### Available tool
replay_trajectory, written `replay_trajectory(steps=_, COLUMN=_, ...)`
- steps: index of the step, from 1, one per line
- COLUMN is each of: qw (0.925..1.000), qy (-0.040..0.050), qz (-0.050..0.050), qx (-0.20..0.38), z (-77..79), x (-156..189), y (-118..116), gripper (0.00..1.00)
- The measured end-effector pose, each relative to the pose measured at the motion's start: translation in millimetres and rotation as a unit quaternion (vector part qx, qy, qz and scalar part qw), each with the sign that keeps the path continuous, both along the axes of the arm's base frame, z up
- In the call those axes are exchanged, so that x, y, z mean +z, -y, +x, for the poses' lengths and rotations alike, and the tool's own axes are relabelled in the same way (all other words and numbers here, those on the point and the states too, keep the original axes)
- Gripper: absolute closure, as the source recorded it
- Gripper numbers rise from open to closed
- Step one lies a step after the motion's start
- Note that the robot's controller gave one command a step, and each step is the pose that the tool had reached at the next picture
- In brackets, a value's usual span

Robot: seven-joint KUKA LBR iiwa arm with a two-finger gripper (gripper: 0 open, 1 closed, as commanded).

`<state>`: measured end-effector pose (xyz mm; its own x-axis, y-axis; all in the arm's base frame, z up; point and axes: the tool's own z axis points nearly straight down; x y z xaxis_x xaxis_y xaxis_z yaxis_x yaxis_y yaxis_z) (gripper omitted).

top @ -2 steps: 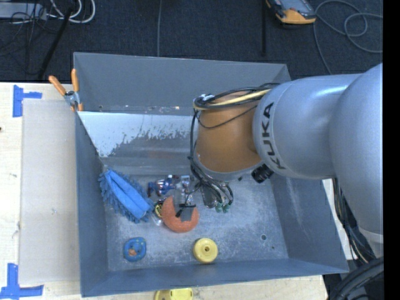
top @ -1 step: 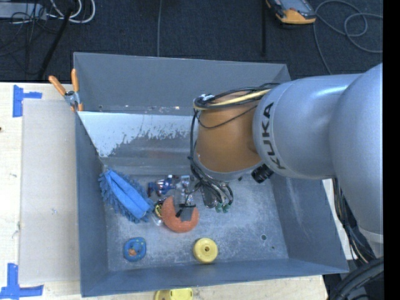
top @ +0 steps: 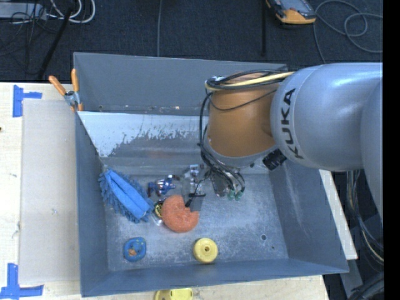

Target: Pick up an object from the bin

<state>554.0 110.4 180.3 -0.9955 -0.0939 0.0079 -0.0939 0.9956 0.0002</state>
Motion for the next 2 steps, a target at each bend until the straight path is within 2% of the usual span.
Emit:
replay_trajectory(steps=1, qw=0.9990, qy=0.0055, qz=0.001, qx=0.045, z=-18.4, x=-101.9, y=18.2, gripper=0.00)
replay_trajectory(steps=2, qw=0.9989, qy=0.0068, qz=0.001, qx=0.047, z=-19.5, x=-107.4, y=20.2, gripper=1.00)
